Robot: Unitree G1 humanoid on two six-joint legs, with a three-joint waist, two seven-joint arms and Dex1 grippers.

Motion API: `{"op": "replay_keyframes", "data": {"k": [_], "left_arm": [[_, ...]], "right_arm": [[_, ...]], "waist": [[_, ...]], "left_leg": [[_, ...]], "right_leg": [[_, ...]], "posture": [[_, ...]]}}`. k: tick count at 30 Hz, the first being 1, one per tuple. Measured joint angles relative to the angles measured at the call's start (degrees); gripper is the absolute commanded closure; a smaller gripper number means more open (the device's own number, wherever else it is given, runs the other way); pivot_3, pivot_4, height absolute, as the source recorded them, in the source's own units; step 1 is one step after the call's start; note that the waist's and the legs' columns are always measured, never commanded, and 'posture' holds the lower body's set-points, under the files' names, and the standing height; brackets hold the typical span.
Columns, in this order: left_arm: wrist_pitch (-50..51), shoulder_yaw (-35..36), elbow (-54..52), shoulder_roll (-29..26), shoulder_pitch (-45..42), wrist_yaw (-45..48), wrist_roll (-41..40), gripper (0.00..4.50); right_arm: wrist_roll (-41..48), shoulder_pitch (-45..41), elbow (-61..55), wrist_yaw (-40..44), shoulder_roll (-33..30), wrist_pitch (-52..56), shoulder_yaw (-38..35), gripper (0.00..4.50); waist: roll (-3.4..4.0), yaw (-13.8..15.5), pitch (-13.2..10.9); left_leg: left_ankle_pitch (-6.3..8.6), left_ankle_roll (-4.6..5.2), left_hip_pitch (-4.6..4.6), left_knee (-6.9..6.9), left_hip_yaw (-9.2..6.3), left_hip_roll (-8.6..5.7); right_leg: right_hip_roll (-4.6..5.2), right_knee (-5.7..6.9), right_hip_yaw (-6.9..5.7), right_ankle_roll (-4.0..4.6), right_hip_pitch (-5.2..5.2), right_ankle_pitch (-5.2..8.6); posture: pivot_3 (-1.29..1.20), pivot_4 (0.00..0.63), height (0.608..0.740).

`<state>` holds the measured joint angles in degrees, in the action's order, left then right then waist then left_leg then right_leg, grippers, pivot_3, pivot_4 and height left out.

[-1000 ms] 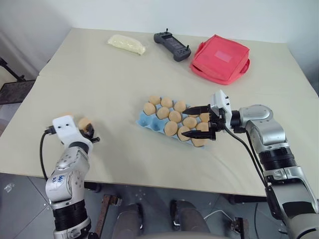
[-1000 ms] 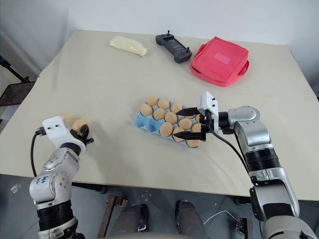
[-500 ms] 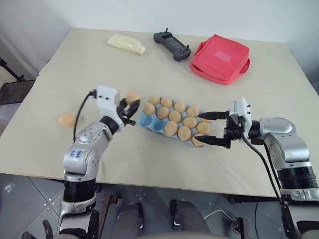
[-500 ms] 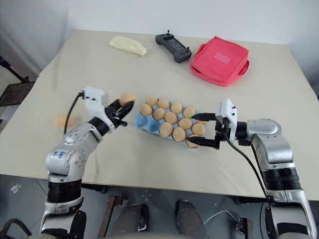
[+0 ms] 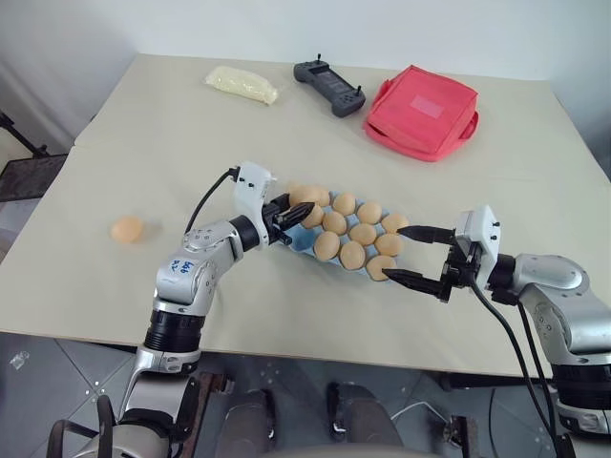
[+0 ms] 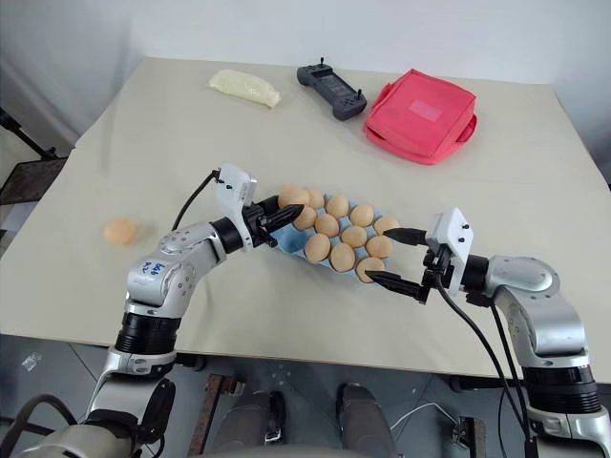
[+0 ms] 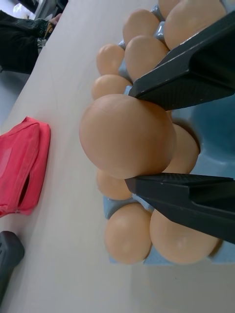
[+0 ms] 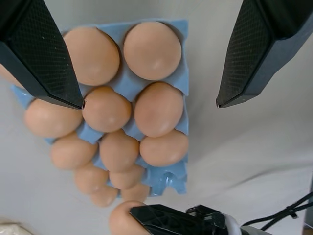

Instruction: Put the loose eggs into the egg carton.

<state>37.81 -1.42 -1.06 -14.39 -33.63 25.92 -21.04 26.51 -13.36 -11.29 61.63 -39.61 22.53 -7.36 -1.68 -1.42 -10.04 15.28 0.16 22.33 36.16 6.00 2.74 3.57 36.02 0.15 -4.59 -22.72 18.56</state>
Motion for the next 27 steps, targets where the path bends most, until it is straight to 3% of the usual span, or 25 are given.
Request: {"op": "replay_keyframes", "data": {"k": [5, 6, 27], "left_arm": [[1.03, -0.27, -0.33, 0.11, 0.02, 0.23, -0.03, 0.12], [1.28, -0.32, -0.53, 0.11, 0.06, 0.29, -0.03, 0.03], [3.51, 1.61, -4.13, -0.34, 4.04, -2.17, -0.08, 0.03]], "right_arm": [[0.37, 0.7, -0.63, -1.32, -0.02, 0.14, 0.0, 0.0], [0.47, 0.7, -0.63, -1.5, -0.03, 0.14, 0.0, 0.0], [0.48, -2.14, 0.8, -1.9, -0.04, 0.04, 1.49, 0.0]], "waist": [[0.0, -0.02, 0.0], [0.0, 0.0, 0.0], [0.0, -0.01, 0.0]], "left_leg": [[-0.01, 0.02, 0.0, 0.02, 0.01, -0.01], [-0.01, 0.02, 0.0, 0.02, 0.01, -0.01], [-0.01, 0.03, 0.0, 0.03, 0.0, -0.01]], "right_leg": [[0.0, 0.02, 0.02, -0.02, 0.0, -0.01], [0.0, 0.02, 0.02, -0.02, 0.0, -0.01], [0.0, 0.04, 0.02, -0.02, 0.0, -0.01]], "posture": [[0.0, 0.15, 0.74], [0.0, 0.15, 0.74], [0.0, 0.15, 0.74]]}}
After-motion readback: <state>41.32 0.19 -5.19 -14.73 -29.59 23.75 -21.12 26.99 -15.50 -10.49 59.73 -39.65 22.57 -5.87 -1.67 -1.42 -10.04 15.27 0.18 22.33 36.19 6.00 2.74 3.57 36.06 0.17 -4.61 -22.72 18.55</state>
